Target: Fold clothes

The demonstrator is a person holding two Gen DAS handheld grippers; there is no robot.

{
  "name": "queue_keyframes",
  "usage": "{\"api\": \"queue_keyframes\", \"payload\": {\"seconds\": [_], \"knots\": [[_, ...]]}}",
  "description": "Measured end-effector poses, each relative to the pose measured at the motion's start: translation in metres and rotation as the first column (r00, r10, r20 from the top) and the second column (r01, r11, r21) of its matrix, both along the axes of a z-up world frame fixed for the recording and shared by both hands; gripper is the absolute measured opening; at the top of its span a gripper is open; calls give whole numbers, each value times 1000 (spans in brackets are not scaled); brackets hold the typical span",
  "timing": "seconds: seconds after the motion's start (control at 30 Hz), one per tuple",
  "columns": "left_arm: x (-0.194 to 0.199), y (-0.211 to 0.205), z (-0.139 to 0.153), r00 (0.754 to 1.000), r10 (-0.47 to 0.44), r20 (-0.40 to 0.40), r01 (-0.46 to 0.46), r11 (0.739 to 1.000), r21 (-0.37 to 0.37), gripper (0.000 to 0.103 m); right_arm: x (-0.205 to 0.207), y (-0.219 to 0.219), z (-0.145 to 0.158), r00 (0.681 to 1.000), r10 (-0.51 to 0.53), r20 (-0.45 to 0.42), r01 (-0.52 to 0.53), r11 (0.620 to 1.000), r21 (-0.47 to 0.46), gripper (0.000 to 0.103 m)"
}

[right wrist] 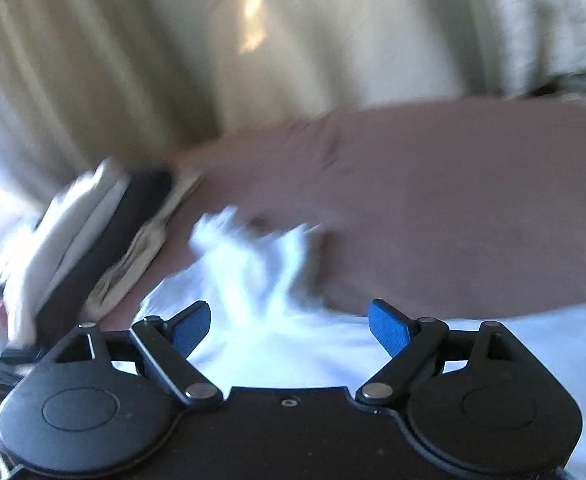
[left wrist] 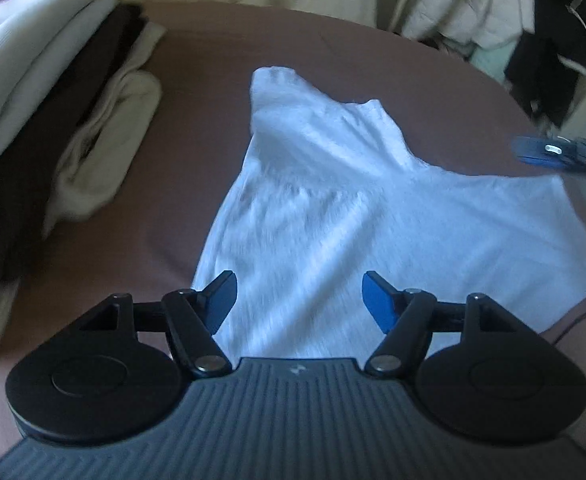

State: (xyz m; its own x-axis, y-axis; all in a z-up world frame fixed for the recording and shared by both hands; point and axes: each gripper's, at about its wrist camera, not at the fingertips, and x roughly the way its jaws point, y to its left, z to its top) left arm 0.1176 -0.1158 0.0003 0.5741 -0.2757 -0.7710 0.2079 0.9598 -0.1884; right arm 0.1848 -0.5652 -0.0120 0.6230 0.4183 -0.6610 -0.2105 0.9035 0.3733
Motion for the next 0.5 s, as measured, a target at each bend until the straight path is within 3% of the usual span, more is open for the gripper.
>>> {"api": "queue_keyframes", "payload": {"seconds": [0.13,0.23,0.3,0.43,0.5], "knots": [[51,-14,-2,996,-54,73,39,980,193,69,71,40,-28,978,32,-208,-30,999,13,89],[94,-9,-9,999,-40,24,37,993,110,69,110,54,-46,958,15,-285,-12,1000,11,85],[122,-8,-17,1000,-27,2,27,996,87,69,122,60,-51,971,-2,-239,-11,999,-50,85],[166,-27,-38,998,-28,-65,44,965,260,69,123,91,-61,991,101,-86,-123,944,-307,85],[182,-28,-46,996,-37,-80,53,975,216,72,116,100,-69,985,166,-46,-172,924,-341,83]]}}
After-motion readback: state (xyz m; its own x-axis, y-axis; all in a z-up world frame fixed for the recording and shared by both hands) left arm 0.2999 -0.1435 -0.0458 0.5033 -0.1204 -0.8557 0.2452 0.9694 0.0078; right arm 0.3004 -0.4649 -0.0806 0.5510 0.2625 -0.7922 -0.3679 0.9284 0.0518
